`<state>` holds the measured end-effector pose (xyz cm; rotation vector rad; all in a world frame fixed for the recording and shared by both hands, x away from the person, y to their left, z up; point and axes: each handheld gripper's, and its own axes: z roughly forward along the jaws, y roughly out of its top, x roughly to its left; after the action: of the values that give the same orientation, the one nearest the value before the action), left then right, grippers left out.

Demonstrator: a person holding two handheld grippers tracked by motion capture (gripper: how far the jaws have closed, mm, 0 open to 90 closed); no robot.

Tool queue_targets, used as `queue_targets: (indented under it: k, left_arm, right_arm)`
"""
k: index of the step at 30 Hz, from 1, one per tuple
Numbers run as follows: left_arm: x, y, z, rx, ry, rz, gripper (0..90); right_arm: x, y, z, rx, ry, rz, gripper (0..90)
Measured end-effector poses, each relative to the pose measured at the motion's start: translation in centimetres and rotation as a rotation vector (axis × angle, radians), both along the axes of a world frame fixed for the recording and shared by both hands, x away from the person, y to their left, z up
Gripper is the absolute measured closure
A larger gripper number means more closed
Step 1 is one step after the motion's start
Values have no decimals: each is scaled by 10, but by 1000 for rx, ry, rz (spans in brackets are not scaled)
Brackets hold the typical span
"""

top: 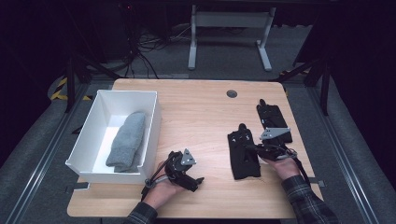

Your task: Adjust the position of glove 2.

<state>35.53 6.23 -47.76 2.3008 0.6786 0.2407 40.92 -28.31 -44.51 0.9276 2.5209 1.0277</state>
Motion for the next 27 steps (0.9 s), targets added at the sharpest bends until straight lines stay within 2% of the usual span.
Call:
queue_targets:
  k: [3, 7, 14, 15, 27]
  left_arm:
    - [0, 0, 0, 1, 0, -1, 2]
    - [0, 0, 0, 1, 1, -2, 2]
    - [0, 0, 0, 1, 1, -2, 1]
    - [0, 0, 0, 1, 1, -2, 1]
    - [0, 0, 0, 0, 3, -1, 1]
  right_arm:
    - [2, 2, -7, -28, 21, 2, 900]
    - [-1, 7, -8, -25, 21, 15, 900]
    - [-10, 27, -9, -27, 23, 85, 900]
    - [-13, 33, -9, -27, 21, 110, 900]
    - [-34, 62, -11, -22, 31, 249, 900]
